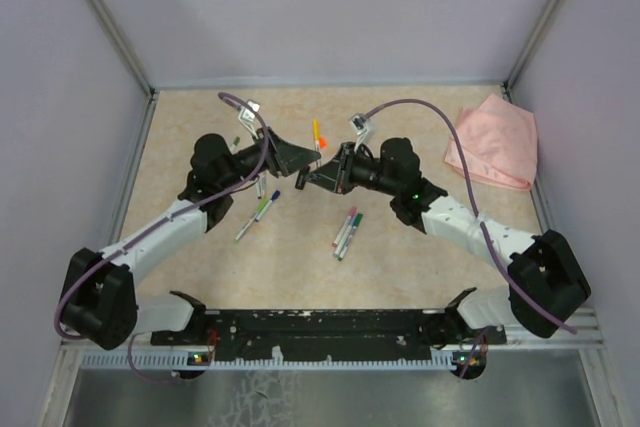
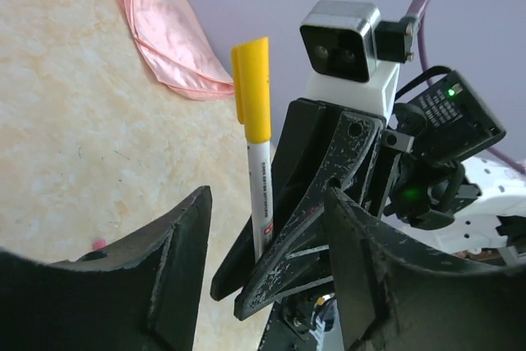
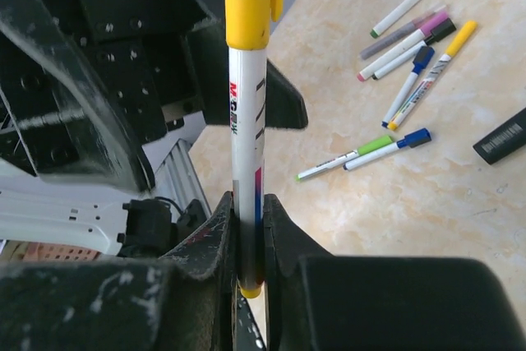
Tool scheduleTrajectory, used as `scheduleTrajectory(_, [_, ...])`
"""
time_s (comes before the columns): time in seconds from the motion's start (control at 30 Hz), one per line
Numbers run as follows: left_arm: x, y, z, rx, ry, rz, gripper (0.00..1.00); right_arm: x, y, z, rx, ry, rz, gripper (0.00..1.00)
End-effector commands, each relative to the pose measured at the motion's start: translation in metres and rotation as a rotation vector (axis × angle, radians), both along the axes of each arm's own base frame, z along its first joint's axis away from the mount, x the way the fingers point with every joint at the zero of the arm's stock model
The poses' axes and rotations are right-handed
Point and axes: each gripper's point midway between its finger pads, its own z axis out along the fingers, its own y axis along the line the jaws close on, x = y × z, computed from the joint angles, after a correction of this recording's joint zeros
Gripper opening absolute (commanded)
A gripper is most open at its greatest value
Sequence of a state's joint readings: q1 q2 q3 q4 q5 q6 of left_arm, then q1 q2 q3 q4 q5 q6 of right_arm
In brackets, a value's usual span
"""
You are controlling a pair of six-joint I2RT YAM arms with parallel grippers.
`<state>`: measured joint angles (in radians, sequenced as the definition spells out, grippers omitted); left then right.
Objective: Open the pen caps
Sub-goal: Pick up the pen from the center of the board, then open the pen cap from the pen.
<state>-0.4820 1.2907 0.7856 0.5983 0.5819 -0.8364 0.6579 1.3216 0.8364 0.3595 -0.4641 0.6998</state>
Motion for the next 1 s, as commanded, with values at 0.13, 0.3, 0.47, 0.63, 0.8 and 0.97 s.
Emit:
scheduleTrajectory(0.13, [0.013, 0.029, 0.031, -0.013, -0.003, 0.03, 0.75, -0.013, 0.004, 0.028, 0.07, -0.114, 0.08, 0.0])
scheduleTrajectory(0.3, [0.034, 0.03, 0.032, 0.1, 0.061, 0.092, 0.73, -0.012, 0.006, 0.023, 0.048, -0.104, 0.092, 0.0])
scheduleTrajectory(0.47, [0.037, 0.029, 0.035, 0.135, 0.064, 0.123, 0.71, -0.012, 0.009, 0.023, 0.05, -0.103, 0.105, 0.0])
scheduleTrajectory(0.63, [0.036, 0.019, 0.033, 0.148, 0.065, 0.095, 0.68, -0.012, 0.013, 0.023, 0.061, -0.099, 0.123, 0.0])
scheduleTrajectory(0.8, [0.039, 0.013, 0.034, 0.159, 0.062, 0.081, 0.64, -0.011, 0.017, 0.022, 0.062, -0.094, 0.134, 0.0])
scheduleTrajectory(0.97, [0.038, 0.008, 0.026, 0.171, 0.082, 0.041, 0.51, -0.01, 0.02, 0.022, 0.058, -0.097, 0.138, 0.0])
